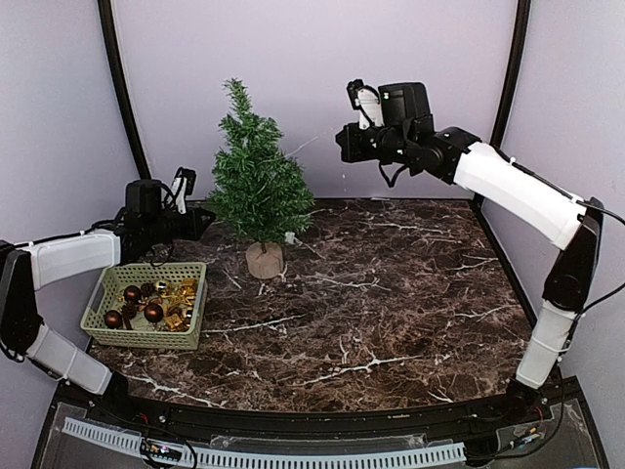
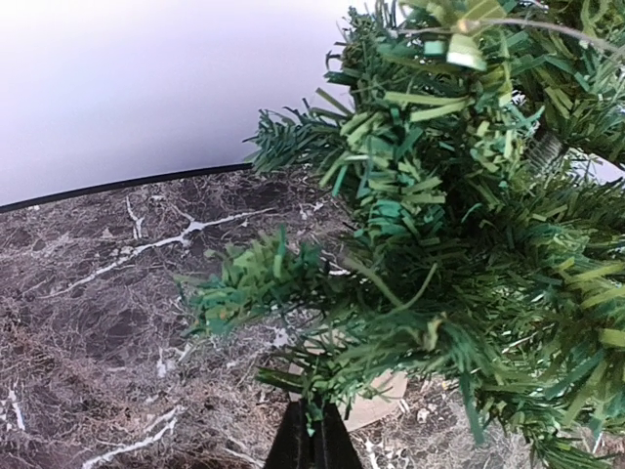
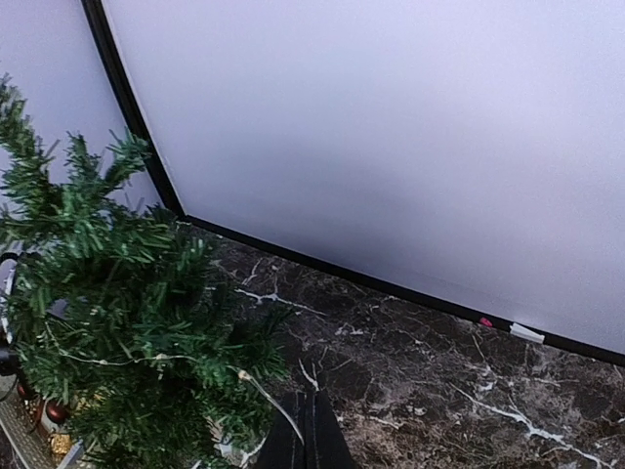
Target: Decorate the small christmas tree
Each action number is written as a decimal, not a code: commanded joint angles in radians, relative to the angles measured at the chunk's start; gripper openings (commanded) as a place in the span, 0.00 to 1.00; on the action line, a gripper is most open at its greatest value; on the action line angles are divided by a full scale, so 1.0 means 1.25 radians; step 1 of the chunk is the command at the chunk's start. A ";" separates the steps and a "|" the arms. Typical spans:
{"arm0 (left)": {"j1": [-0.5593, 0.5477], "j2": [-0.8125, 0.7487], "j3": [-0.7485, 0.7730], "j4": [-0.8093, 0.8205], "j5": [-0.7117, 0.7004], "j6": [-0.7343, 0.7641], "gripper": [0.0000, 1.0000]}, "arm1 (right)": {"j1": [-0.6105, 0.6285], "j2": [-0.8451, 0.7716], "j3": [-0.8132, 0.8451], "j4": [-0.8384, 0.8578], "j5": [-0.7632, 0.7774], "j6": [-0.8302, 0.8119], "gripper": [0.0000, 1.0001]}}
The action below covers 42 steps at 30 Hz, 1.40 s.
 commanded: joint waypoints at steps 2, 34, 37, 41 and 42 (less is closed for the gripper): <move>0.011 0.016 0.038 0.027 0.007 0.016 0.03 | -0.035 0.042 0.011 0.005 -0.043 0.038 0.00; -0.231 -0.149 -0.086 -0.008 -0.116 -0.239 0.77 | -0.034 -0.039 -0.168 0.077 -0.124 0.074 0.00; -0.231 -0.135 -0.080 0.008 -0.114 -0.238 0.61 | -0.034 -0.038 -0.171 0.079 -0.123 0.075 0.00; -0.231 -0.111 -0.060 0.005 -0.104 -0.226 0.22 | -0.034 -0.042 -0.175 0.076 -0.121 0.074 0.00; -0.231 -0.109 -0.056 -0.009 -0.104 -0.221 0.10 | -0.034 -0.047 -0.178 0.073 -0.121 0.073 0.00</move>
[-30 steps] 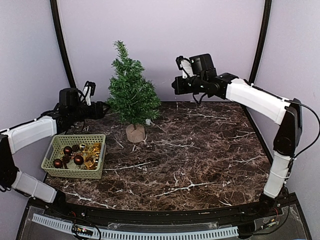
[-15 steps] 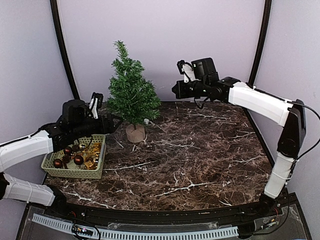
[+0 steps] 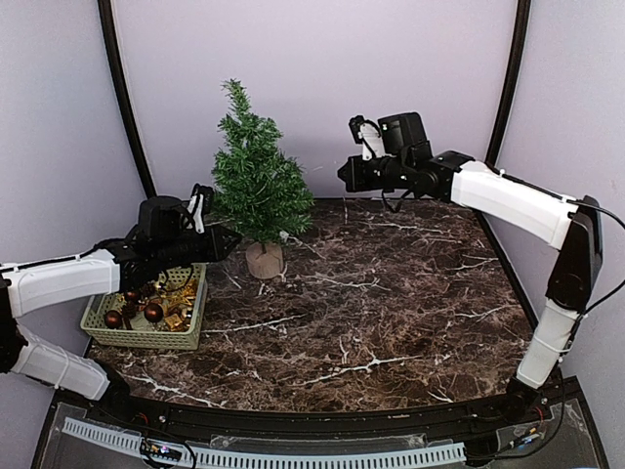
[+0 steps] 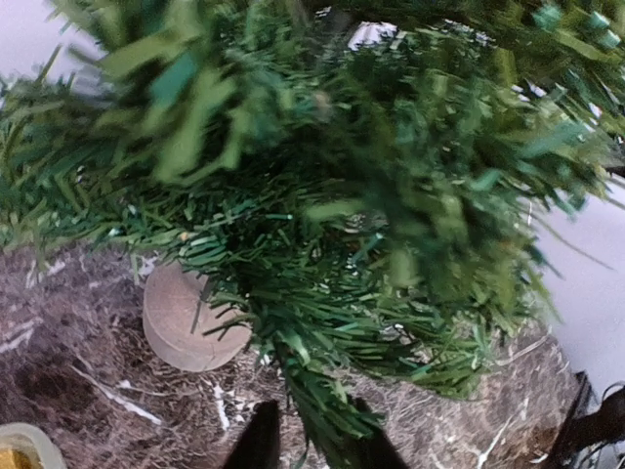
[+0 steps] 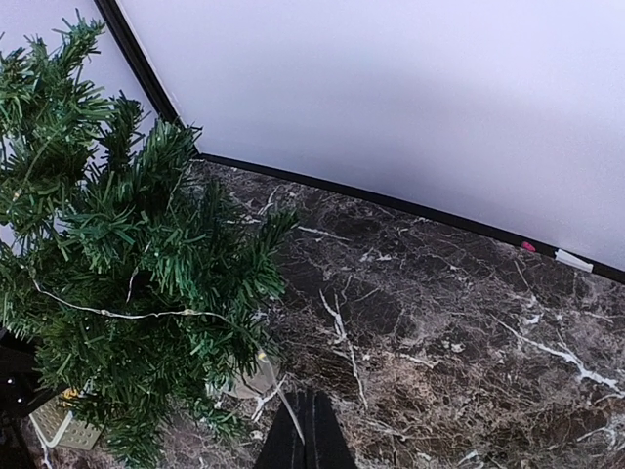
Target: Decorate the small christmas tree
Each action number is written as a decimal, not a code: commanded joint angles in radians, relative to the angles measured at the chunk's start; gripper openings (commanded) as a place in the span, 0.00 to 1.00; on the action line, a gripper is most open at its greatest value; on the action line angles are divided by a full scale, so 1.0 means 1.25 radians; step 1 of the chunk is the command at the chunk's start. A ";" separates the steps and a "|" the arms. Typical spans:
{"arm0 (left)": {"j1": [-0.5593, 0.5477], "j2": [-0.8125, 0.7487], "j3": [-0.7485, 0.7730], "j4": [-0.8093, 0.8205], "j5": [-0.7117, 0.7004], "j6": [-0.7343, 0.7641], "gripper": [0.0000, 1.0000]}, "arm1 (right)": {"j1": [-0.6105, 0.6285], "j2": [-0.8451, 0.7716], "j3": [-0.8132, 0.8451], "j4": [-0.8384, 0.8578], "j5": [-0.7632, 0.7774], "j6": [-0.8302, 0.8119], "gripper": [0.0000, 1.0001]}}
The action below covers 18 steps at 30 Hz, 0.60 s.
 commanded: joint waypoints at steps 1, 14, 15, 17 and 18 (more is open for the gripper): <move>-0.005 0.007 0.037 0.003 0.012 0.013 0.05 | 0.006 -0.038 -0.014 0.028 0.000 0.003 0.00; 0.119 -0.135 -0.040 -0.058 0.059 0.036 0.00 | 0.110 -0.164 -0.083 -0.075 0.035 -0.051 0.00; 0.135 -0.136 -0.054 -0.037 0.073 0.036 0.00 | 0.121 -0.174 -0.092 -0.081 0.029 -0.051 0.00; 0.173 -0.121 -0.057 -0.013 0.116 0.045 0.00 | 0.143 -0.191 -0.111 -0.093 0.013 -0.049 0.00; 0.191 -0.112 -0.053 -0.005 0.145 0.050 0.00 | 0.155 -0.198 -0.119 -0.095 0.007 -0.048 0.00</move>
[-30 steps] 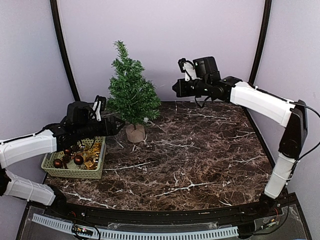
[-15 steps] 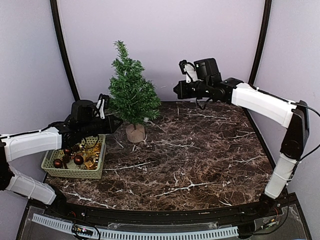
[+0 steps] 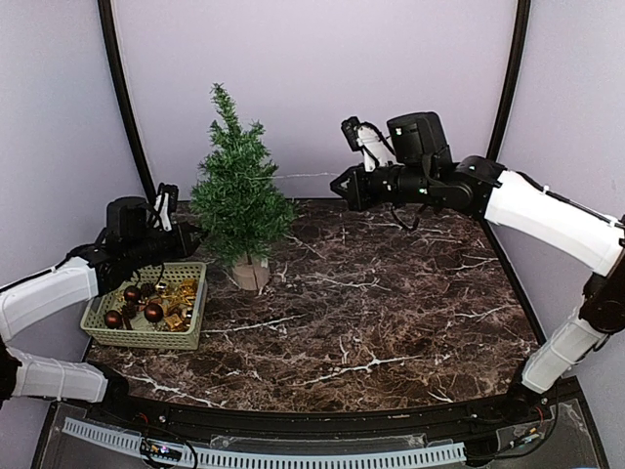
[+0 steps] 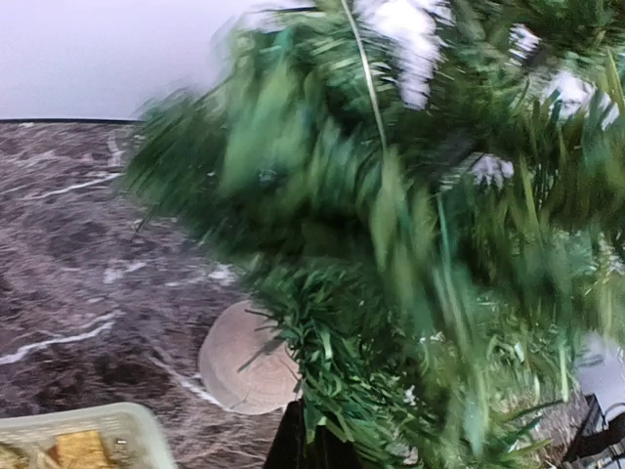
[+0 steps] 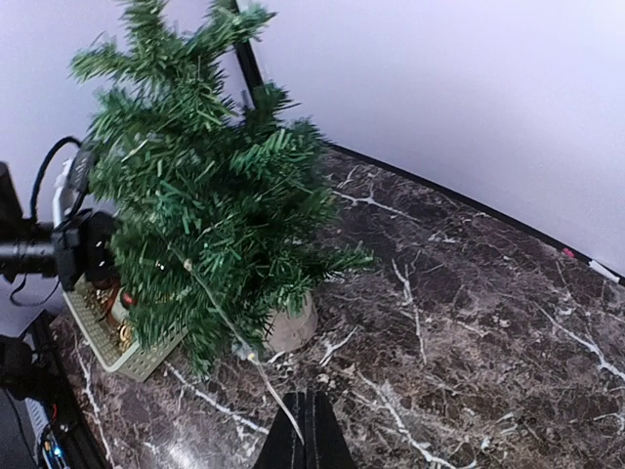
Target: Decorate the small christmas tree
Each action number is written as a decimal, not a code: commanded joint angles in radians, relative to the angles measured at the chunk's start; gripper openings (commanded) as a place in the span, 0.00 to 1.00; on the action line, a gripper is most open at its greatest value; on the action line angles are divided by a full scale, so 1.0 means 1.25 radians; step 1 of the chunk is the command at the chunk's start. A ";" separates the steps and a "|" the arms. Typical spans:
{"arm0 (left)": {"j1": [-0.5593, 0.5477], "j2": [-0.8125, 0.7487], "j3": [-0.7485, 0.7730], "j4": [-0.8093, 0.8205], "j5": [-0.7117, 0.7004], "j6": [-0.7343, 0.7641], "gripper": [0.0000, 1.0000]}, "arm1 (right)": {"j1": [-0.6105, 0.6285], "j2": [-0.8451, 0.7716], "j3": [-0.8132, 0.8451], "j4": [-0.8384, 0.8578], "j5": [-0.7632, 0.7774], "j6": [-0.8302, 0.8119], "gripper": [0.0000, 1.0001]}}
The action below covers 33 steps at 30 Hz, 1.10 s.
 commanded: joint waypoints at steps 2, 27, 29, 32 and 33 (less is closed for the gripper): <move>0.076 0.040 -0.001 0.095 0.128 0.033 0.00 | 0.059 -0.042 -0.042 -0.028 -0.042 -0.009 0.00; 0.129 0.077 0.067 0.073 0.080 0.135 0.67 | 0.059 0.039 0.110 0.035 0.143 -0.007 0.00; 0.128 0.027 0.062 0.031 0.053 0.135 0.72 | 0.040 0.055 0.133 0.034 0.129 -0.009 0.00; 0.122 -0.046 0.052 -0.011 0.068 0.117 0.75 | 0.012 0.083 0.161 0.039 0.102 -0.012 0.00; 0.114 -0.067 0.044 -0.016 0.077 0.103 0.77 | 0.000 0.096 0.168 0.042 0.094 -0.011 0.00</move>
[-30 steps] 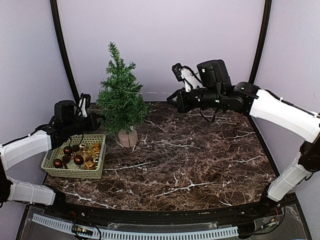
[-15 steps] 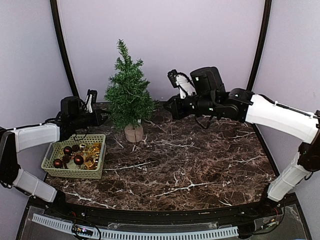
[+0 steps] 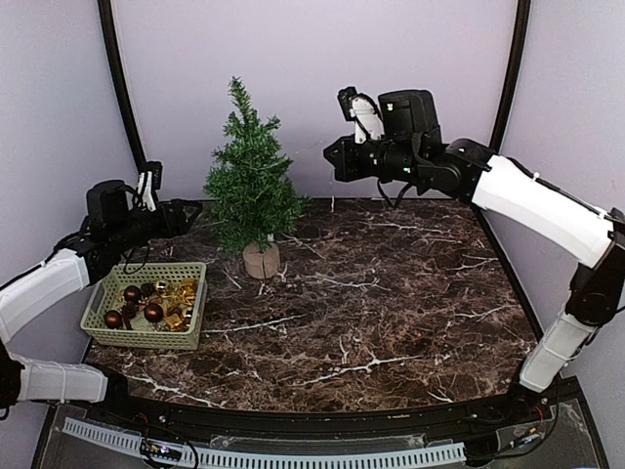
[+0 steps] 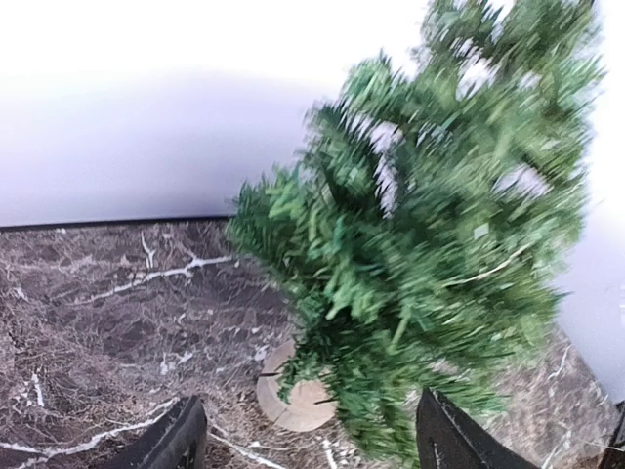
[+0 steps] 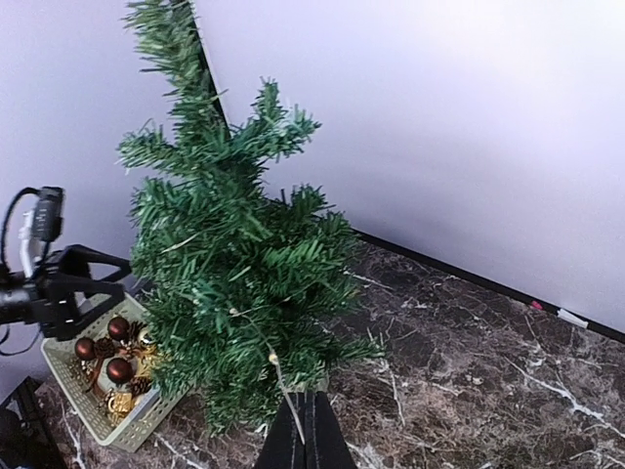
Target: Decorate the small christmas tree
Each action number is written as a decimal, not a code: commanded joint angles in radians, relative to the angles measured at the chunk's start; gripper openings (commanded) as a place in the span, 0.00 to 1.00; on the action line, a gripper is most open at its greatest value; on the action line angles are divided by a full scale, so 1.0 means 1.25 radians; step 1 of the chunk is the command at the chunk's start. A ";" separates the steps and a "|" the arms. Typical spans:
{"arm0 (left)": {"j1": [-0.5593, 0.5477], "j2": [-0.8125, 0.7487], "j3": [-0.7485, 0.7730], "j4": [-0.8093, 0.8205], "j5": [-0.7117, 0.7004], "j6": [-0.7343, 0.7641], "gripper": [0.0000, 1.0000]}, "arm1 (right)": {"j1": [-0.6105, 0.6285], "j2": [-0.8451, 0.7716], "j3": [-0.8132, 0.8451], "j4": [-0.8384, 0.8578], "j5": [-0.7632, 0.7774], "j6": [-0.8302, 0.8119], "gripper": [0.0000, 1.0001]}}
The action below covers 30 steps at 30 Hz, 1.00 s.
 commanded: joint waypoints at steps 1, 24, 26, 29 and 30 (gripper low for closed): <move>-0.015 -0.090 -0.015 -0.066 0.013 -0.025 0.77 | -0.043 0.053 0.047 0.020 -0.029 -0.012 0.00; -0.308 -0.128 -0.151 0.167 -0.114 0.001 0.77 | -0.130 0.239 0.055 0.086 -0.236 0.027 0.00; -0.339 -0.135 -0.166 0.201 -0.110 0.016 0.78 | -0.131 0.231 0.043 0.095 -0.248 0.030 0.00; -0.378 -0.083 -0.138 0.185 -0.107 0.046 0.78 | -0.132 0.216 0.029 0.102 -0.264 0.031 0.00; -0.406 -0.068 -0.117 0.177 -0.115 0.058 0.78 | -0.132 0.211 0.026 0.101 -0.268 0.030 0.00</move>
